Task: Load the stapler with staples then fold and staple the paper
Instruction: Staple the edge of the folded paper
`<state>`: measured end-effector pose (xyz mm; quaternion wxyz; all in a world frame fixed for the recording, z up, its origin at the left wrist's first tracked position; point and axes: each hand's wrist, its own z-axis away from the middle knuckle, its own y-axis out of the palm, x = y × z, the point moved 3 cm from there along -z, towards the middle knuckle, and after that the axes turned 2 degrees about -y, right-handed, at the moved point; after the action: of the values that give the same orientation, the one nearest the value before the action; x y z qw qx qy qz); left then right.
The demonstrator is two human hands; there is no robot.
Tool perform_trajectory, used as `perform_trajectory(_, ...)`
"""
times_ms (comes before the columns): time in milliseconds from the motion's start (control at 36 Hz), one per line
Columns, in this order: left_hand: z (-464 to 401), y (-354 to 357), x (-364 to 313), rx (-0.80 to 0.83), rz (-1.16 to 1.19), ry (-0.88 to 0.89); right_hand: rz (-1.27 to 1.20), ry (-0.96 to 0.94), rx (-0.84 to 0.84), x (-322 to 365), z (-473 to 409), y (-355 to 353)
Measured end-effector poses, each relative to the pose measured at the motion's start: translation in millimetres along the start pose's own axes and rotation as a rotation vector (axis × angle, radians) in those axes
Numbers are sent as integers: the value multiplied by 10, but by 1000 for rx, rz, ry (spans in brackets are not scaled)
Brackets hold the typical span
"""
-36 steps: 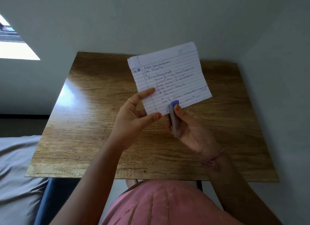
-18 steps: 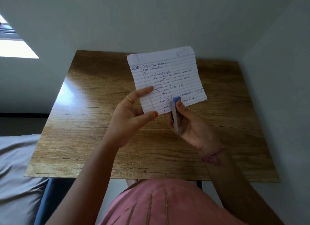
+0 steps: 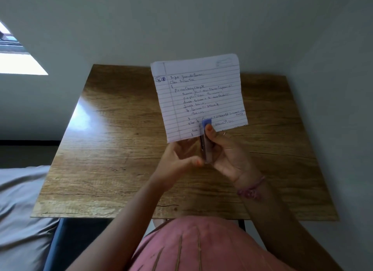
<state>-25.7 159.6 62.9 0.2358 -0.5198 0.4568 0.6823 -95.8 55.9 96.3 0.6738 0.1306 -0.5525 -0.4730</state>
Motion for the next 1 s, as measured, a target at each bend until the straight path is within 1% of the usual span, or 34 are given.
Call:
perform_trajectory(83,-102,114,-135,-95,-38,78,13,-8,-12,-21,23,54)
perform_trajectory(167,-161,170,-181,-171,-62,71,66,-13,-35,-28,58,77)
perform_trajectory(278,-186,211,-123,-227,9,54,127,-41,-36,-31,61,58)
perform_trajectory(389,-198,237,-95,-264,125,40,103,-55,-52,-67,43,50)
perform_trajectory(528,-219,201,-48,-325,159,8,104,-60,-76,-91,20,56)
perform_trajectory(722,-225,155,-17,-315,181,8,153,-57,-110,-102,-24,46)
perform_trajectory(833,-206,148,-18,-226,173,32,163,-78,-94,-121,-30,26)
perform_trajectory(917,-167,143,-81,-207,271,49,133,-59,-43,-107,-35,27)
perform_trajectory(1000,-155,129,-67,-216,387,21,72,-41,0,-75,-64,1)
